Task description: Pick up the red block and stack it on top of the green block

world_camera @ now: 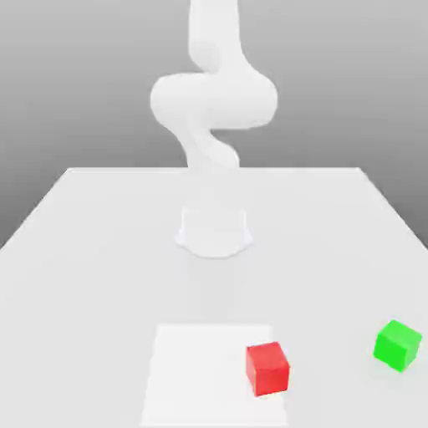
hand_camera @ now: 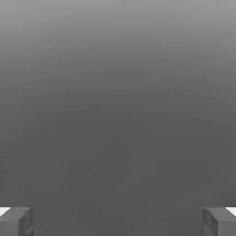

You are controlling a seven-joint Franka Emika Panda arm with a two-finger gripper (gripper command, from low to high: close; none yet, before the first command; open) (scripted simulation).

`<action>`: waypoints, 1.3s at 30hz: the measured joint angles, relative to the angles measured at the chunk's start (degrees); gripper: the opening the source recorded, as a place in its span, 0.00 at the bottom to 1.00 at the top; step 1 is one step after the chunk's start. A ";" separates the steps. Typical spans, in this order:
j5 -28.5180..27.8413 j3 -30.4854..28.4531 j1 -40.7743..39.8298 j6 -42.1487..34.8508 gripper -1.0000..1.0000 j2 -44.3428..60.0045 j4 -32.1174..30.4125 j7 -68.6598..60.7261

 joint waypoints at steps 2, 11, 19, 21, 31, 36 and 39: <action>-0.04 0.42 0.44 2.14 0.50 4.42 -1.61 -0.28; -0.41 2.15 2.44 11.22 0.50 23.20 -8.45 -1.33; -0.95 3.64 4.53 19.25 0.50 39.82 -14.49 -2.11; -1.12 3.88 5.07 21.27 0.50 43.98 -16.00 -2.28; -3.39 2.21 6.55 32.14 0.00 58.03 -15.36 -0.78; -3.26 2.49 6.31 31.11 0.00 56.83 -15.55 -0.87; -2.02 3.23 5.84 26.38 0.00 51.23 -16.40 -1.78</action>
